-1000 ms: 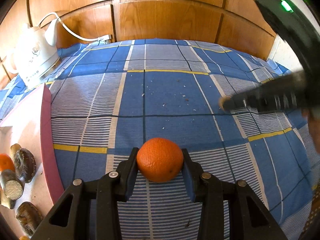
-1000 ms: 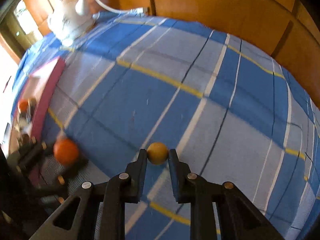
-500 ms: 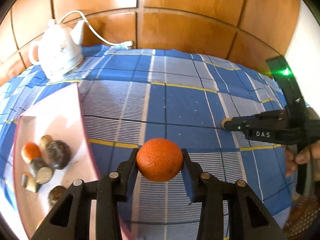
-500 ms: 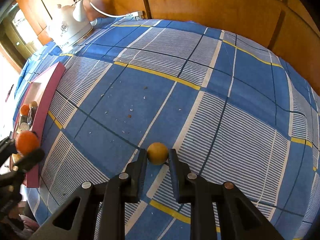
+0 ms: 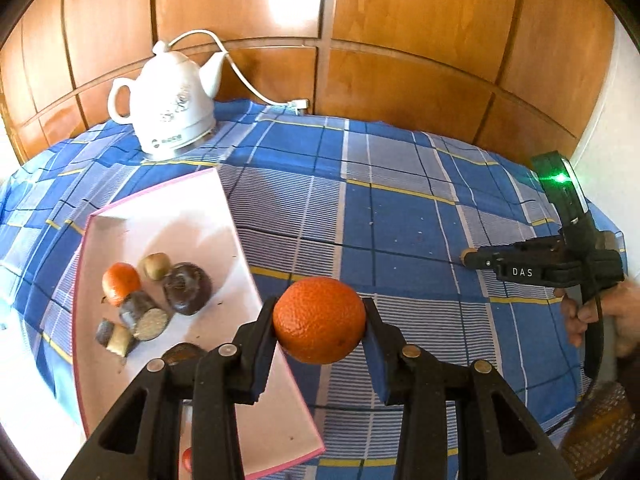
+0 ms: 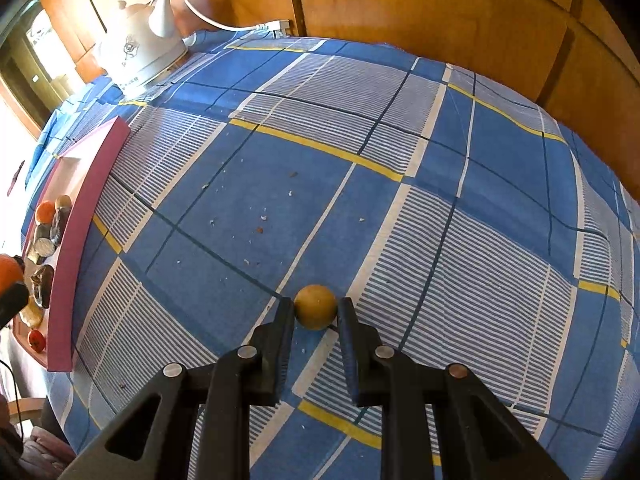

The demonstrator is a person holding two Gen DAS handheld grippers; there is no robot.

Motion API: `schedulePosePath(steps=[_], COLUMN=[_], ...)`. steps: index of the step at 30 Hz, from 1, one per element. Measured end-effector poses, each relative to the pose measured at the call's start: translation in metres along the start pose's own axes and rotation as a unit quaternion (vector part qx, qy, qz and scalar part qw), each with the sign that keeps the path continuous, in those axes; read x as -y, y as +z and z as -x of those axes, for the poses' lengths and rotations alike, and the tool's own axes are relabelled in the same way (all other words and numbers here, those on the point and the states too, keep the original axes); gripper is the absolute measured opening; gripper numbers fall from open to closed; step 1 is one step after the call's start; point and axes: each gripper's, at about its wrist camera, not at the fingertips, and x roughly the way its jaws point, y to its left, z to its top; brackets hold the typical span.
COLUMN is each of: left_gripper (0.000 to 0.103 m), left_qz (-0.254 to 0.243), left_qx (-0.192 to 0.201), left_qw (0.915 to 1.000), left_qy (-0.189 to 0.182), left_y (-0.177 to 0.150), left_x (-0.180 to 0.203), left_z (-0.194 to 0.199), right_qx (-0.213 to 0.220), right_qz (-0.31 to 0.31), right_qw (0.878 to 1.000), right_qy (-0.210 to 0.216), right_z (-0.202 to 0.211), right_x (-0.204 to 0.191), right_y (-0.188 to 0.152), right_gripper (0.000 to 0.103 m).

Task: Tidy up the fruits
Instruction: 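Lower the orange into the tray and open the left gripper while the right holds the ball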

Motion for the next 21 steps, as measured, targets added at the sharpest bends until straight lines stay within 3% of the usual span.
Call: schedulePosePath(steps=[15,21], left_gripper=[0.04,0.04], left_qz=[0.024,0.06], left_qx=[0.01,0.012], left_qw=[0.9996,0.9977], left_qy=[0.014,0.028], left_y=[-0.006,-0.009], left_x=[-0.026,-0.064], left_z=[0.016,0.026], right_qx=[0.006,0.008], right_qz=[0.021,0.026], right_qw=[1.0,0.999], right_qy=[-0.016,-0.02], right_z=[0.001,0.001], right_x=[-0.006,-0.007], right_y=[-0.001,-0.002], right_gripper=[0.022,0.022])
